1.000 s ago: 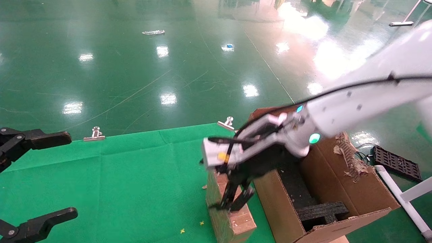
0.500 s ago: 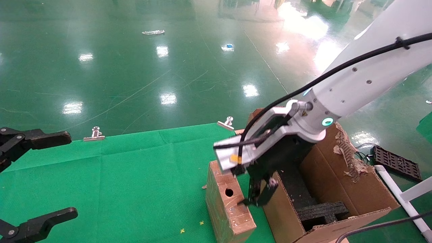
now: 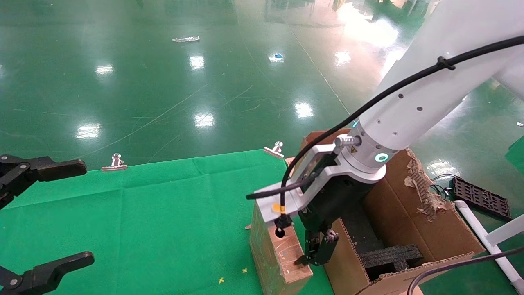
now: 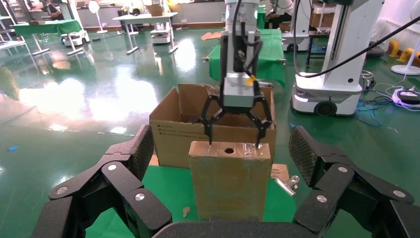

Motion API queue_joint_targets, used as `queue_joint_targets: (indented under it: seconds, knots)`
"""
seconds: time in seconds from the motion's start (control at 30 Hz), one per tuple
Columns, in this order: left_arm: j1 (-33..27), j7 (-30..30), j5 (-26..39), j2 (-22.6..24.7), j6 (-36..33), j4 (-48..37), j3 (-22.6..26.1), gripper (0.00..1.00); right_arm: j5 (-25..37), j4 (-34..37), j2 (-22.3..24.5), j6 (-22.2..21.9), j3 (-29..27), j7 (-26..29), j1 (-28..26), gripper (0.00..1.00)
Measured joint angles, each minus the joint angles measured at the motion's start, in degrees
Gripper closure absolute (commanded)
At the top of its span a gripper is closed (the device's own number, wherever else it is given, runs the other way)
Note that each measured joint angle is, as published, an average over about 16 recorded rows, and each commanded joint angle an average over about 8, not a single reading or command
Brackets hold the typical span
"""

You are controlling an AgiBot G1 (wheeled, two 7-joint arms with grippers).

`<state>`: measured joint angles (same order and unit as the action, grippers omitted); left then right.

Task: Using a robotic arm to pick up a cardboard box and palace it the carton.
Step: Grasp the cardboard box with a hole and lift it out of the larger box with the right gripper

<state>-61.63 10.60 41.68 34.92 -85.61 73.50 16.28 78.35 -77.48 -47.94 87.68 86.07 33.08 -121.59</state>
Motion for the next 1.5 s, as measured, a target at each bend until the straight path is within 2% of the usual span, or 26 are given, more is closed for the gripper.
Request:
queue_joint_targets:
  seconds: [0.23, 0.43, 0.6, 0.83, 1.2, 1.27, 1.33, 1.4, 1.47, 1.5]
  knots:
    - [-0.01, -0.01, -0.02, -0.01, 0.01, 0.0, 0.03, 0.0, -0.69, 2.25, 0.27, -1.05, 1.17, 12.8, -1.81, 0.0]
    - [-0.01, -0.03, -0.04, -0.02, 0.02, 0.0, 0.05, 0.0, -2.75, 7.29, -0.37, -0.62, 1.91, 25.56, -1.86, 0.0]
    - [-0.02, -0.04, -0.05, -0.03, 0.03, 0.0, 0.07, 0.0, -4.72, 12.22, -2.12, 0.53, 2.96, 33.13, -0.97, 0.0]
    - [-0.02, -0.05, -0.07, -0.04, 0.04, 0.0, 0.1, 0.0, -5.71, 16.93, -5.0, 1.1, 4.6, 37.51, 0.79, 0.0]
    - [-0.03, -0.07, -0.1, -0.06, 0.06, 0.0, 0.14, 0.0, -5.91, 19.55, -8.26, 0.73, 6.47, 38.5, 3.25, 0.02]
    - [-0.03, -0.08, -0.1, -0.06, 0.07, 0.0, 0.15, 0.0, -5.7, 19.63, -8.59, 0.61, 6.75, 38.41, 3.52, 0.17]
    - [-0.03, -0.08, -0.11, -0.07, 0.07, 0.0, 0.16, 0.04, -5.41, 19.57, -8.82, 0.48, 7.04, 38.37, 3.72, 0.42]
    - [-0.04, -0.08, -0.11, -0.07, 0.07, 0.0, 0.17, 0.2, -5.06, 19.37, -8.94, 0.35, 7.32, 38.39, 3.87, 0.67]
    - [-0.04, -0.09, -0.12, -0.07, 0.08, 0.0, 0.17, 0.44, -4.69, 19.06, -8.96, 0.2, 7.59, 38.47, 3.97, 0.91]
    - [-0.04, -0.09, -0.12, -0.07, 0.08, 0.0, 0.18, 0.56, -4.51, 18.86, -8.93, 0.12, 7.71, 38.52, 4.01, 0.96]
